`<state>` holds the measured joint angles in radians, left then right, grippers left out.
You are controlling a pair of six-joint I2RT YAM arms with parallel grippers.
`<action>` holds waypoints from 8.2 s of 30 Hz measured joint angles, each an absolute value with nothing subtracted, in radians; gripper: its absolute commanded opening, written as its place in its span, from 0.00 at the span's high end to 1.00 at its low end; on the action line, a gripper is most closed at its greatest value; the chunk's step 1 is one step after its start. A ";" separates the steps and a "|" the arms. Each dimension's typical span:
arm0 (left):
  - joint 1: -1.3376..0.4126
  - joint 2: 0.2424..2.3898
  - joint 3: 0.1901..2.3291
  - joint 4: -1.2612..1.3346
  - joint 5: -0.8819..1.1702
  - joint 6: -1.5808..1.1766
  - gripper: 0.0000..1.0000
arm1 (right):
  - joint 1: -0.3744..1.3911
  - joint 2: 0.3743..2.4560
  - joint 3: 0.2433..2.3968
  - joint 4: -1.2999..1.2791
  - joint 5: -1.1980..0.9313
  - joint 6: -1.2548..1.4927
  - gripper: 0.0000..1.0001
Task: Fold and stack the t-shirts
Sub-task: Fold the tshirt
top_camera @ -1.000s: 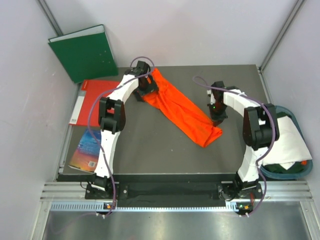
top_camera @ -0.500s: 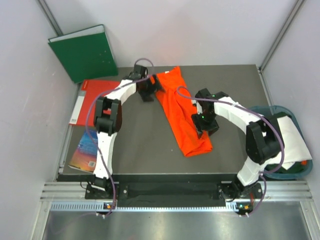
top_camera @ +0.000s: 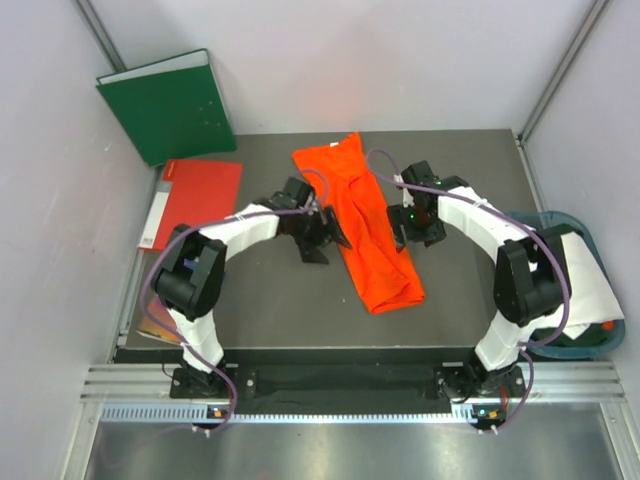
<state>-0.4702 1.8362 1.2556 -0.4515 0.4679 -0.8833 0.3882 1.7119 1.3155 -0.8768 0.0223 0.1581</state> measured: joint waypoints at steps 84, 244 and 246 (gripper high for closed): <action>-1.174 1.861 1.332 -0.988 -0.226 -0.673 0.36 | 0.203 1.676 1.126 -0.686 -0.278 0.142 0.22; -0.622 1.420 0.657 -0.445 0.442 -0.841 0.18 | 0.707 1.576 0.768 -0.456 -0.495 0.656 0.99; -0.622 1.445 0.670 -0.430 0.458 -0.838 0.24 | 0.707 1.582 0.778 -0.460 -0.496 0.652 0.98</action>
